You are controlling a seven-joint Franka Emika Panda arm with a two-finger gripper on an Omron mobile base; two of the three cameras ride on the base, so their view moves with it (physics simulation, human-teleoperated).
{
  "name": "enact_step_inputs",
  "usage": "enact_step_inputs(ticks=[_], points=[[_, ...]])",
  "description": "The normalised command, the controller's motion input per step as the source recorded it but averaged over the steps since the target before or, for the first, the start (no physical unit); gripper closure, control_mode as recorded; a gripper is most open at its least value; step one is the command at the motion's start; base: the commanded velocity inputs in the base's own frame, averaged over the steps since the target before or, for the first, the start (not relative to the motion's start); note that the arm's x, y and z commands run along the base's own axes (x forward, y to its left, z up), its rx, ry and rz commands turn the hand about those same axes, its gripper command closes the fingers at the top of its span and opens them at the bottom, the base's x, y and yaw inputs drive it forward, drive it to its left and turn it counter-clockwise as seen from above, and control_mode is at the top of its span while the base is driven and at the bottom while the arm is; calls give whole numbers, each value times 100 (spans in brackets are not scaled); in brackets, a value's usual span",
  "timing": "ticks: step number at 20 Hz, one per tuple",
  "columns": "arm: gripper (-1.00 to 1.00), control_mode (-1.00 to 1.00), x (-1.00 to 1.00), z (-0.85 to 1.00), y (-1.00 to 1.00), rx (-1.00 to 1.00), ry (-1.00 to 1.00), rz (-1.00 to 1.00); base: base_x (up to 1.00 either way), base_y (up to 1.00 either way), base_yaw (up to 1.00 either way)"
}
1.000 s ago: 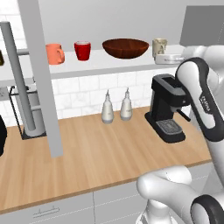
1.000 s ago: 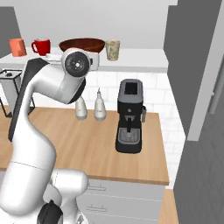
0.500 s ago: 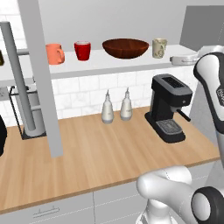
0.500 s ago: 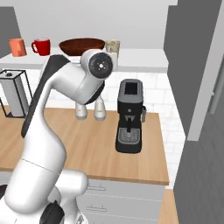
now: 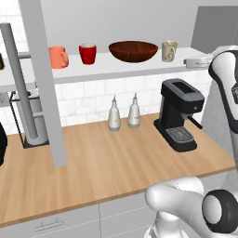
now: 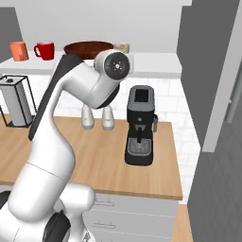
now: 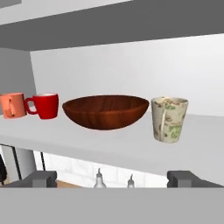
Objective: Gather all objects into one cabinet and sort the glasses and bowls to opposite sides.
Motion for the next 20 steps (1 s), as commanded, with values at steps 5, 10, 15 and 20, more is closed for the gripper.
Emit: enact_step_inputs(ticks=[5,10,15,20], points=[[-100,-100,42,0,0,0,0,0,0,0,0],[-100,-100,31,0,0,0,4,0,0,0,0],[-100,-100,32,0,0,0,5,0,0,0,0],[-100,-100,29,0,-11,0,2,0,0,0,0]])
